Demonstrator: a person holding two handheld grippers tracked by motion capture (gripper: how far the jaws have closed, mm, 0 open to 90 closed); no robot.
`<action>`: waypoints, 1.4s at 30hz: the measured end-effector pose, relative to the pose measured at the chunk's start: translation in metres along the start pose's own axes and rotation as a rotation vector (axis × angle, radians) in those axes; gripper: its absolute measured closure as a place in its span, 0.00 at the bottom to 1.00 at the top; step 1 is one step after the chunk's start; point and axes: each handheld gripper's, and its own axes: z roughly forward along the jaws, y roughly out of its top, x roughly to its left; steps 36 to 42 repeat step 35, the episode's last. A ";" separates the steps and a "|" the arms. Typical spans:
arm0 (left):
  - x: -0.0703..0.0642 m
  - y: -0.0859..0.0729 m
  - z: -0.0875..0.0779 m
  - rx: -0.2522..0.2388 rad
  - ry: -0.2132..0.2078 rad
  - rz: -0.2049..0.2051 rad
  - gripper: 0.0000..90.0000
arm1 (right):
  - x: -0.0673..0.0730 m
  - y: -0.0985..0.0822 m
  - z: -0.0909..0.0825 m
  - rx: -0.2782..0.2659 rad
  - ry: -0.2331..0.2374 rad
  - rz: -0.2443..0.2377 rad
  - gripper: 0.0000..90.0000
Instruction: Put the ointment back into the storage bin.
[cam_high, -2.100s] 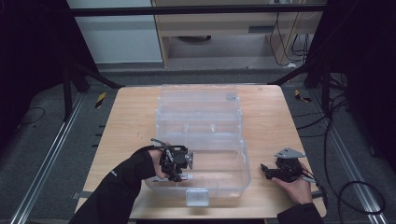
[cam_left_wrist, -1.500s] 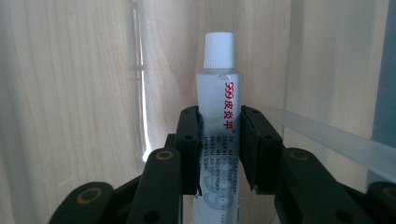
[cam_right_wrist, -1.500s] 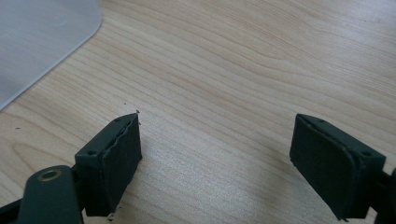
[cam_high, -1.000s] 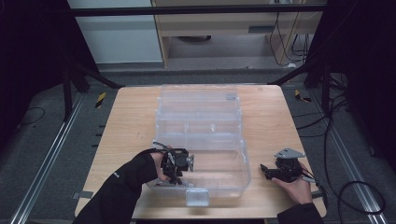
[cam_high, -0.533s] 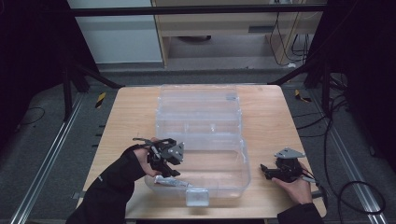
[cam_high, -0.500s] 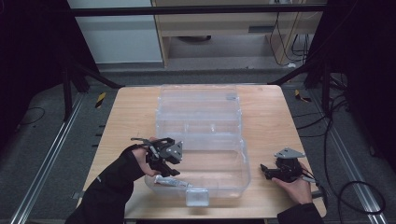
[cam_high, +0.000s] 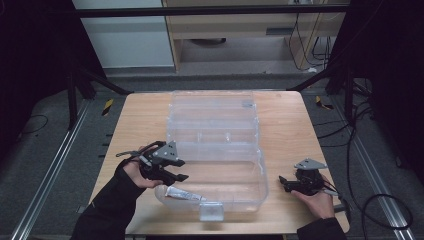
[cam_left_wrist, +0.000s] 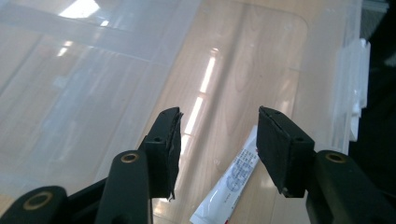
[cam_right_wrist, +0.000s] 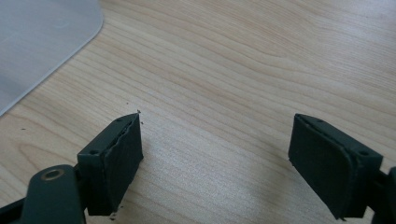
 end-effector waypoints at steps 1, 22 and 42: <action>0.000 -0.003 -0.002 -0.020 0.010 -0.021 0.56 | 0.000 0.000 0.000 -0.001 -0.001 0.001 0.20; 0.000 -0.074 -0.043 -0.270 0.364 -0.378 0.55 | -0.003 0.001 -0.003 -0.018 -0.002 0.047 0.19; 0.025 -0.127 -0.036 -0.221 0.492 -0.561 0.47 | -0.003 0.001 -0.006 -0.030 0.006 0.073 0.19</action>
